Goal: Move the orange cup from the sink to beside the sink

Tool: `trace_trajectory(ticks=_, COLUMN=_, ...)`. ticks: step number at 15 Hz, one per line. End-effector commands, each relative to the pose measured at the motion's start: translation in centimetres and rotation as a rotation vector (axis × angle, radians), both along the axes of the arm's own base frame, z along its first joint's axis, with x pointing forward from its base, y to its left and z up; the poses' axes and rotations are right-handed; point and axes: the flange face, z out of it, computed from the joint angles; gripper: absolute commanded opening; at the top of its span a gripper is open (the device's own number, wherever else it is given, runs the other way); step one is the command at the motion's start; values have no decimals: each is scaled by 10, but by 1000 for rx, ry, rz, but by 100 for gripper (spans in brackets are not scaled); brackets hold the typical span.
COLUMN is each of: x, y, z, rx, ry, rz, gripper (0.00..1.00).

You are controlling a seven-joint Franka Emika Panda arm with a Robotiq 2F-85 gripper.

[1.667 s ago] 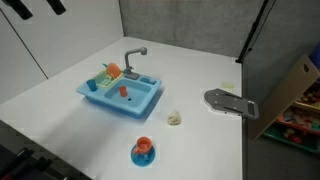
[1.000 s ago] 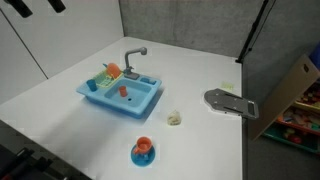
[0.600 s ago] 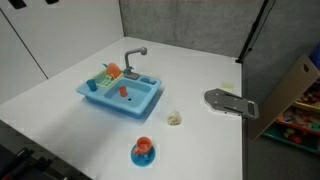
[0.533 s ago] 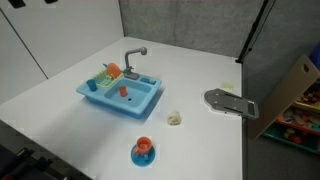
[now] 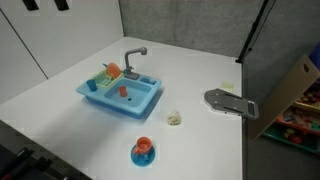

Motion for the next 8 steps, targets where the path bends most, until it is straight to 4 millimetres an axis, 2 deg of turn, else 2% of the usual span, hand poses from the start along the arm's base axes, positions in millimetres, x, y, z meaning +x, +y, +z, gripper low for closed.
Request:
trace_trajectory(ticks=1, x=30, y=-2, z=-7, rx=46, ry=32, rz=-29, gripper=100)
trace_trajectory(ticks=8, x=74, y=-1, z=-38, rx=54, ry=49, rz=-81, gripper=100)
